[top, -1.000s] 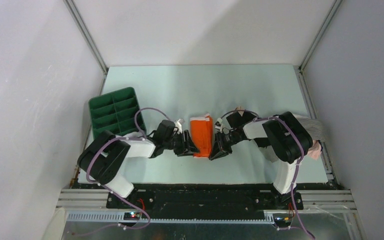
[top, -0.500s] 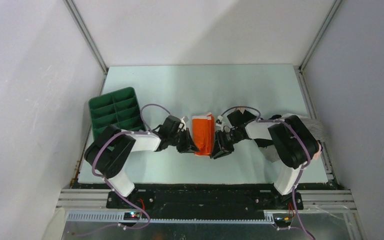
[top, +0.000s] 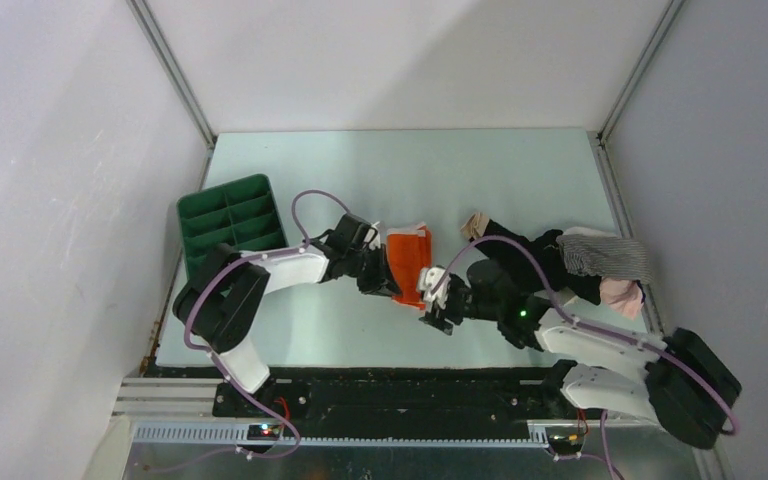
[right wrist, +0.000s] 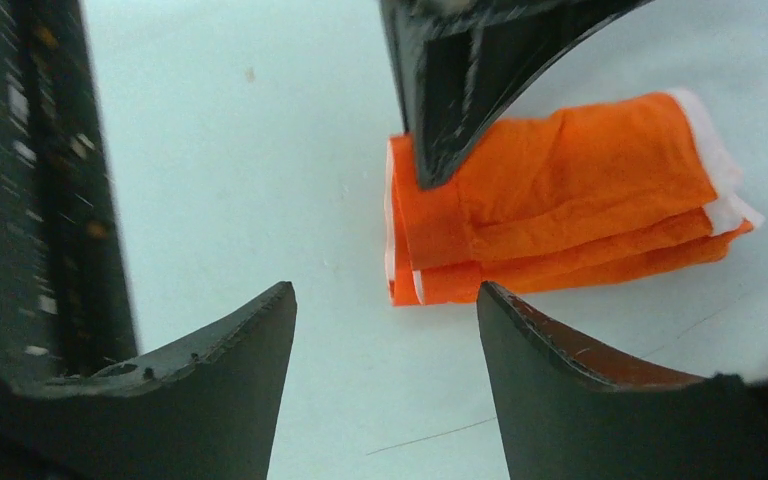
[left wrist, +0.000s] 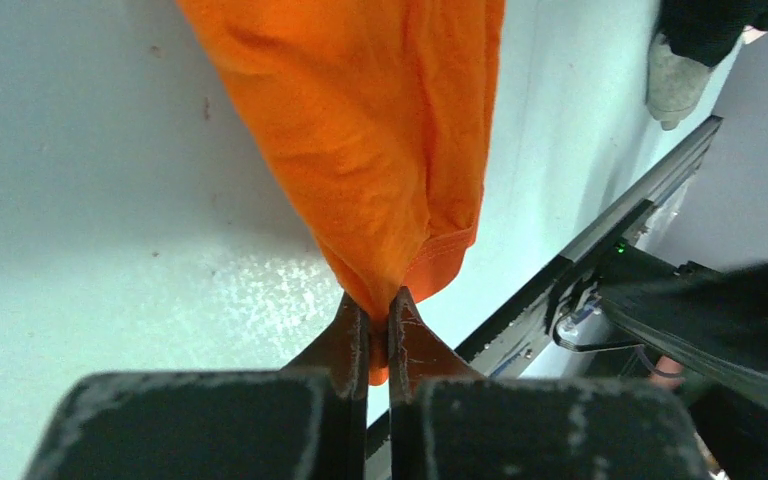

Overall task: Roll the underwear
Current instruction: Roll the underwear to the center of the board.

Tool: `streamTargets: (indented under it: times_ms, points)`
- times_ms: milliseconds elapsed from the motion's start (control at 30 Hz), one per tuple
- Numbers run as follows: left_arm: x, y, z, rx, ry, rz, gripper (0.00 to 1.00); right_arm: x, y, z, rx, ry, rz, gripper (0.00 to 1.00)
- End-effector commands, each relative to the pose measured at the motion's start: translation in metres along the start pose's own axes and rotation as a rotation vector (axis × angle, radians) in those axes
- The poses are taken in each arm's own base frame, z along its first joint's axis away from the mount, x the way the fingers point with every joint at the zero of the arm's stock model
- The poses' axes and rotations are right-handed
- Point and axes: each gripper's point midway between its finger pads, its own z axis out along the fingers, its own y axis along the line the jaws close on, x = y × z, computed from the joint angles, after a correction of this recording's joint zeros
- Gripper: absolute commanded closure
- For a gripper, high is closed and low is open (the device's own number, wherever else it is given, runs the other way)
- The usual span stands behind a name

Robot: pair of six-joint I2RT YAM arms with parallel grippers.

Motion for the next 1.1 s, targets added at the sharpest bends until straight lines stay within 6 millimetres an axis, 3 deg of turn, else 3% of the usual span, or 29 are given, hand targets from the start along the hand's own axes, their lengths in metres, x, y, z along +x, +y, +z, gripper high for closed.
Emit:
streamTargets:
  times_ms: [0,100,300,833,1067]
  points:
    - [-0.004,-0.02,-0.007,0.056,0.039,-0.04,1.0,-0.011,-0.029,0.018,0.139,-0.049,-0.319,0.28]
    - [-0.004,-0.023,-0.007,0.072,0.055,-0.052,1.0,-0.016,-0.033,0.026,0.159,-0.074,-0.359,0.27]
    - [-0.007,-0.024,-0.005,0.087,0.061,-0.088,1.0,-0.016,-0.021,0.039,0.127,-0.088,-0.364,0.28]
    - [-0.014,-0.026,-0.005,0.109,0.038,-0.124,1.0,0.007,-0.012,0.079,0.122,-0.018,-0.395,0.36]
    - [-0.014,-0.024,-0.005,0.119,0.043,-0.155,1.0,0.019,-0.021,0.082,0.166,0.081,-0.428,0.42]
